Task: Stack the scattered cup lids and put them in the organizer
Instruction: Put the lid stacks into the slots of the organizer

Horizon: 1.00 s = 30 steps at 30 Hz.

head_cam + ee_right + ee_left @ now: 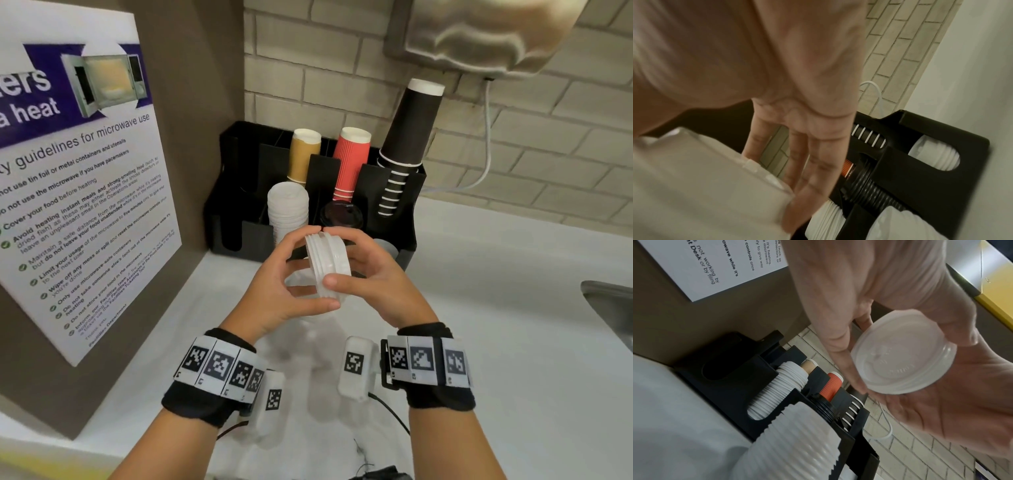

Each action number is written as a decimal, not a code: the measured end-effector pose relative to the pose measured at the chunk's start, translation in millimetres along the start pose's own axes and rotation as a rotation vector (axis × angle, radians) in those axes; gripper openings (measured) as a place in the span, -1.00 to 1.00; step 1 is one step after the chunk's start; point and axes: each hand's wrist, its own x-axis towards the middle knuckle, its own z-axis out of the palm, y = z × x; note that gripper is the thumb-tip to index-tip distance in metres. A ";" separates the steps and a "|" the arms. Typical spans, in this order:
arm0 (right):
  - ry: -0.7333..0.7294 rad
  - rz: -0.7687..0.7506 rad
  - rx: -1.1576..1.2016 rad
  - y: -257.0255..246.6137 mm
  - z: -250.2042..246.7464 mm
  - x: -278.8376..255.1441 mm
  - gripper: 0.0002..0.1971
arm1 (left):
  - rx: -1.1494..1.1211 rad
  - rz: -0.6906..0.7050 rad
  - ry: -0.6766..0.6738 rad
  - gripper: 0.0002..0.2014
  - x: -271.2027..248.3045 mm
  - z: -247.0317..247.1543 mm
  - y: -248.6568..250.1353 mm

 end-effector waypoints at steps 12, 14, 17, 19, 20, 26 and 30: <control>0.009 -0.033 -0.083 -2.6 0.5 -3.5 -0.31 | 0.002 0.003 0.002 -0.11 -1.3 1.9 1.0; 0.009 -0.038 -0.082 -2.3 0.6 -3.2 -0.30 | 0.002 0.004 0.005 -0.11 -1.8 2.1 0.9; 0.003 -0.028 -0.085 -1.8 0.4 -3.6 -0.27 | 0.022 -0.001 -0.002 -0.09 -2.1 1.9 0.8; 0.008 -0.032 -0.084 -1.1 1.0 -4.3 -0.27 | 0.030 -0.010 -0.005 -0.05 -2.3 2.2 0.4; 0.016 -0.038 -0.083 -0.8 1.4 -4.4 -0.27 | 0.030 -0.016 -0.006 -0.02 -2.3 2.7 0.1; 0.022 -0.101 -0.096 2.0 -2.2 -0.3 -0.33 | 0.037 -0.011 -0.004 0.08 0.9 5.9 -2.4; 0.247 -0.140 -0.212 0.6 -41.4 25.6 -0.34 | 0.060 -0.004 0.094 0.07 2.2 -8.9 -1.1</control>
